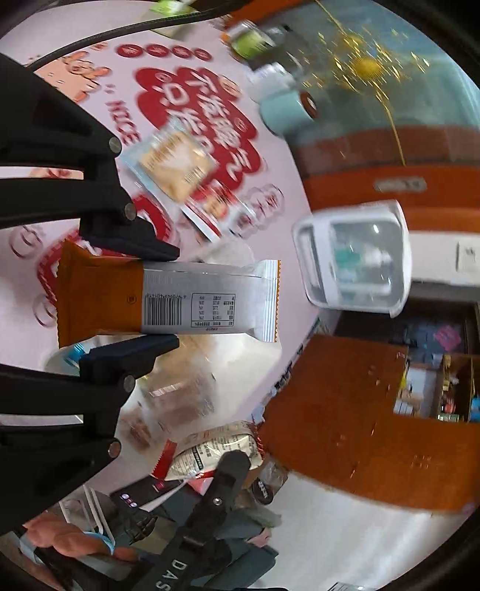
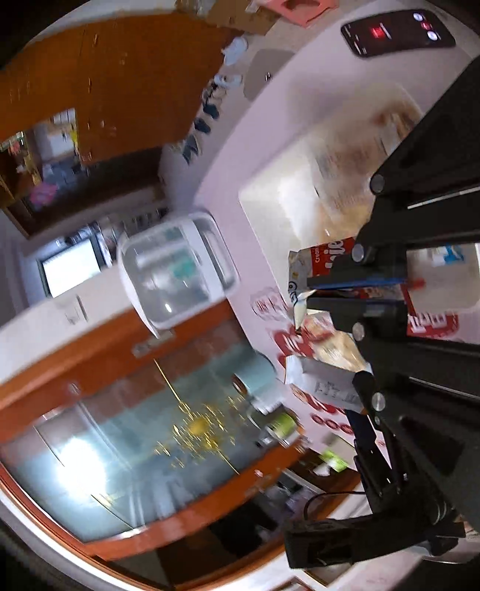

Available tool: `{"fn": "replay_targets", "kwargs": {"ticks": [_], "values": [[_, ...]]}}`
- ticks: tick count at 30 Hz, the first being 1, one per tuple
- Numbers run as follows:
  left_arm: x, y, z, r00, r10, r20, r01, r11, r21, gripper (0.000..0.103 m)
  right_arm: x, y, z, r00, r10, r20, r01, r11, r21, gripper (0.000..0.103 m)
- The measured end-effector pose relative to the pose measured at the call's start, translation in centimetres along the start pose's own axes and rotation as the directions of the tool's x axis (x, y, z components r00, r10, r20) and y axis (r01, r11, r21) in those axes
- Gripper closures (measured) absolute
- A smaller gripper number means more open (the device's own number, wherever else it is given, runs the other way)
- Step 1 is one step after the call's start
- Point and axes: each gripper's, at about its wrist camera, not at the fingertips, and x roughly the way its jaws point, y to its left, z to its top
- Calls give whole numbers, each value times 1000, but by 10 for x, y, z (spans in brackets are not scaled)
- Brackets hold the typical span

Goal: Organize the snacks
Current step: 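Carry both items into the white tray and open both tools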

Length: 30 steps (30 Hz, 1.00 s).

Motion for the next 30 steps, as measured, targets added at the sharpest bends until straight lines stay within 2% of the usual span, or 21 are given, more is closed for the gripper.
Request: {"fn": "replay_targets", "kwargs": {"ticks": [5, 10, 11, 13, 15, 18, 22, 30], "values": [[26, -25, 27, 1000, 7, -5, -6, 999, 35, 63, 1, -24, 9, 998, -63, 27, 62, 998, 30, 99], [53, -33, 38, 999, 23, -38, -21, 999, 45, 61, 11, -36, 4, 996, -90, -13, 91, 995, 43, 96], [58, -34, 39, 999, 28, -45, -26, 999, 47, 58, 15, -37, 2, 994, -104, -25, 105, 994, 40, 95], [64, -33, 38, 998, 40, -54, -38, 998, 41, 26, 19, -37, -1, 990, -139, -27, 140, 990, 31, 94], [66, -28, 35, 998, 33, -44, -33, 999, 16, 19, 22, -35, -5, 986, -163, -41, 164, 987, 3, 85], [66, -20, 30, 998, 24, -56, -24, 1000, -11, 19, 21, -32, -8, 983, -177, -39, 177, 984, -15, 67], [61, -8, 16, 997, 37, -65, -39, 999, -29, 19, 17, -24, -11, 977, -212, -4, 212, 976, -48, 66], [35, 20, -27, 992, 92, -84, -95, 995, -39, 19, 21, -7, -21, 969, -245, -26, 240, 963, -125, 66]]}}
